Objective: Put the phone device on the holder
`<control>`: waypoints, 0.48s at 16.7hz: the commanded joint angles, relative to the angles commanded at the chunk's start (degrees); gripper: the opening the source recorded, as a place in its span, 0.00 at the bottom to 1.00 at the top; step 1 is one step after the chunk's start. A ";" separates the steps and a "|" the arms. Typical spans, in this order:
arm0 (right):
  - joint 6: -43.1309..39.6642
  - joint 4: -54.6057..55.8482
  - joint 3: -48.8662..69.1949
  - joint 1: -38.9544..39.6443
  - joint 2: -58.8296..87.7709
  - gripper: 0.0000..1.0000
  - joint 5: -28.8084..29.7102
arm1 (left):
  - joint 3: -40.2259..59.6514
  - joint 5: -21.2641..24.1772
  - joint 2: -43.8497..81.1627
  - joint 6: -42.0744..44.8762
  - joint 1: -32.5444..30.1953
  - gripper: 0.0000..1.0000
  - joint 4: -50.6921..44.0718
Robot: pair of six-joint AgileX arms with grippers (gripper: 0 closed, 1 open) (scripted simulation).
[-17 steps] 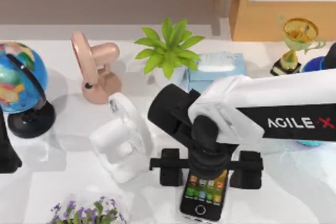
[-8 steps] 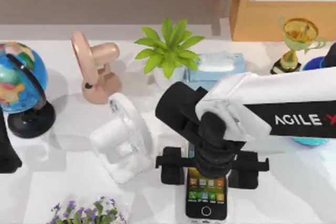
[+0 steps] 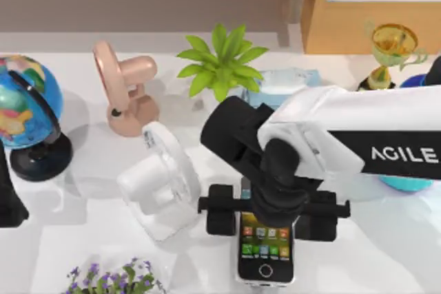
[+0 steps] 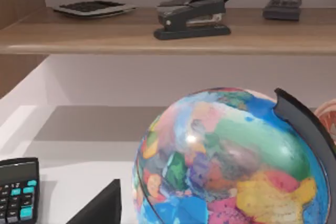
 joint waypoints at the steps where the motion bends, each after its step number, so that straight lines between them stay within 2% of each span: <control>1: 0.02 -0.84 0.69 0.22 0.33 0.00 0.59 | 0.00 0.00 0.00 0.00 0.00 1.00 0.00; 8: 0.39 -2.60 2.07 0.24 0.93 0.00 1.44 | 0.00 0.00 0.00 0.00 0.00 1.00 0.00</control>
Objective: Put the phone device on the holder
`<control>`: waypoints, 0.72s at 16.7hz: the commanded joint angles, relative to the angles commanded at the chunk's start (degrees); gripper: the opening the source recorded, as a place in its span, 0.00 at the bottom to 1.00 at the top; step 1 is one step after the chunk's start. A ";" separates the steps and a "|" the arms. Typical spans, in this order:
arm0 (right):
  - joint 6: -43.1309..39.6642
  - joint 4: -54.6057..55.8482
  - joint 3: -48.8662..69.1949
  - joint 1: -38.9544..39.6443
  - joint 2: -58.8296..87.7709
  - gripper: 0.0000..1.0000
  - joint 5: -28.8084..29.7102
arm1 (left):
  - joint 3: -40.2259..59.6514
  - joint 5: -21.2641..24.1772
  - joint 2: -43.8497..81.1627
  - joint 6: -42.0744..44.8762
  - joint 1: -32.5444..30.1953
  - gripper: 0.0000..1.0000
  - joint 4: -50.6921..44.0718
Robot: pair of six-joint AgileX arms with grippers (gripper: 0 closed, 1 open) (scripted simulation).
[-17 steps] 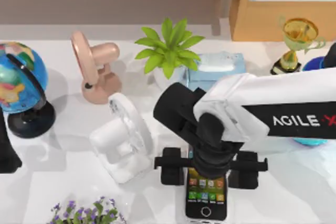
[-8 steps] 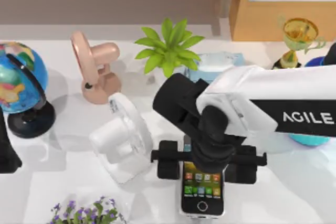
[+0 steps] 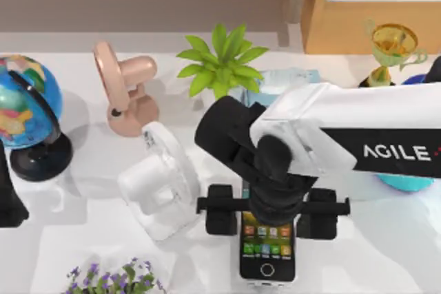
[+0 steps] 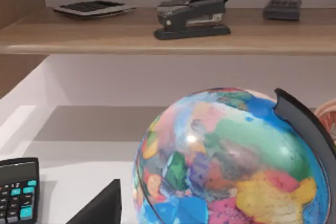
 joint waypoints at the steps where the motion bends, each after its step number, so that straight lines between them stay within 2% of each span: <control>1: -0.36 -0.23 0.09 -0.50 -0.52 0.00 -0.02 | 0.00 0.00 0.00 0.00 0.00 1.00 0.00; 6: -7.16 0.45 1.26 -8.50 -6.26 0.00 -3.28 | 0.00 0.00 0.00 0.00 0.00 1.00 0.00; 9: -14.29 4.35 4.44 -15.75 -11.54 0.00 -8.90 | 0.00 0.00 0.00 0.00 0.00 1.00 0.00; 12: -23.19 9.88 6.93 -25.39 -17.09 0.00 -16.89 | 0.00 0.00 0.00 0.00 0.00 1.00 0.00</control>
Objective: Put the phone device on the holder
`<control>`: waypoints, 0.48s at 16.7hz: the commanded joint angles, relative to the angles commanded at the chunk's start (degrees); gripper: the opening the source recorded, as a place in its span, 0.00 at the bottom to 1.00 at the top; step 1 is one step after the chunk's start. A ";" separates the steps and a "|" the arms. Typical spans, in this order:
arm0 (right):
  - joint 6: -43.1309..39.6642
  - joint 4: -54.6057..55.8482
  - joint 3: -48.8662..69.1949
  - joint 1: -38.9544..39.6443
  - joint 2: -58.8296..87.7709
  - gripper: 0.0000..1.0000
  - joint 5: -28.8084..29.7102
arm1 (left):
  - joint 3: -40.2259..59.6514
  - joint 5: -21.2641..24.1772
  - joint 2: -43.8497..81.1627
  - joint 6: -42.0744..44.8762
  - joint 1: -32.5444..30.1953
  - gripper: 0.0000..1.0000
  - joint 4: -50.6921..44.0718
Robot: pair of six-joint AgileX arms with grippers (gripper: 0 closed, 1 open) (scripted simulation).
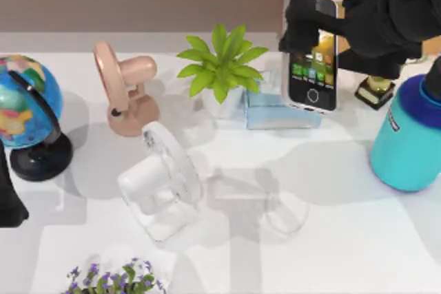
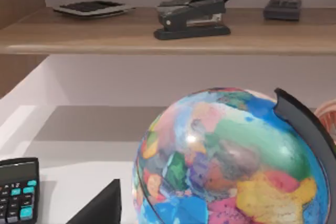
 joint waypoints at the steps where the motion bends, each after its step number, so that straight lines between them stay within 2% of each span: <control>1: -3.28 2.03 0.24 -3.91 -1.66 0.00 -3.08 | 0.00 0.00 0.00 0.00 0.00 1.00 0.00; 8: -28.81 15.90 -7.94 -37.89 -9.64 0.00 -26.08 | 0.00 0.00 0.00 0.00 0.00 1.00 0.00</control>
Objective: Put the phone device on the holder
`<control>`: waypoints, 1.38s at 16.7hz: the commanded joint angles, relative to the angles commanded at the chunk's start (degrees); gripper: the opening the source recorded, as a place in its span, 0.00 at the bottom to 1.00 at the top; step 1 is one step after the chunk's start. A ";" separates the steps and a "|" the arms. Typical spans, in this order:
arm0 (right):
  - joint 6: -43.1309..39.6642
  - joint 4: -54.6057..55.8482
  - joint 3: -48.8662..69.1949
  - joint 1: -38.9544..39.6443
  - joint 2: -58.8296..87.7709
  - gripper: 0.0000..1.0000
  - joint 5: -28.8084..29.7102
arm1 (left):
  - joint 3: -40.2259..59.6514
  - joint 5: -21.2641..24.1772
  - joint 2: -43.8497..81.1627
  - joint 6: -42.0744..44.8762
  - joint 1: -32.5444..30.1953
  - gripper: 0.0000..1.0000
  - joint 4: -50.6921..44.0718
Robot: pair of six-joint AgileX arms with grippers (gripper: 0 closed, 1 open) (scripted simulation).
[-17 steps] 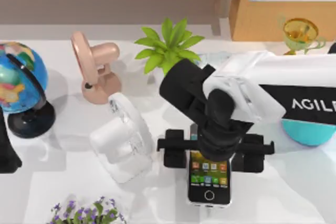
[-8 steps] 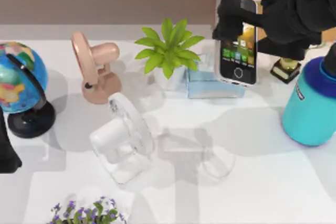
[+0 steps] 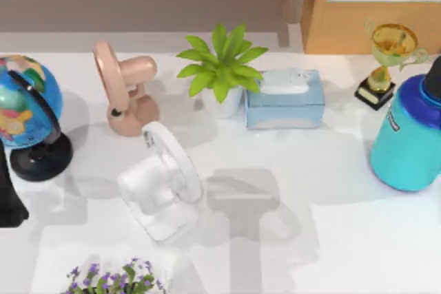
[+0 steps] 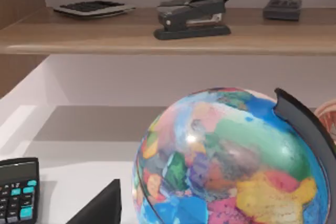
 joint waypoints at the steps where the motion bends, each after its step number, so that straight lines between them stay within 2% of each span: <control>1: -3.95 1.80 -2.28 -4.99 -0.77 0.00 -2.99 | 0.00 0.00 0.00 0.00 0.00 1.00 0.00; 4: -15.86 6.45 -9.81 -18.71 -2.50 0.00 -10.55 | 0.00 0.00 0.00 0.00 0.00 1.00 0.00; 7: -27.34 9.76 -17.54 -29.60 -3.57 0.00 -15.71 | 0.00 0.00 0.00 0.00 0.00 1.00 0.00; 12: -41.40 12.44 -26.83 -38.49 -4.90 0.00 -19.79 | 0.00 0.00 0.00 0.00 0.00 1.00 0.00; 15: -43.75 12.80 -28.27 -39.29 -5.07 0.00 -20.31 | 0.00 0.00 0.00 0.00 0.00 1.00 0.00; 23: -41.50 12.12 -28.30 -39.73 -5.04 0.00 -19.49 | 0.00 0.00 0.00 0.00 0.00 1.00 0.00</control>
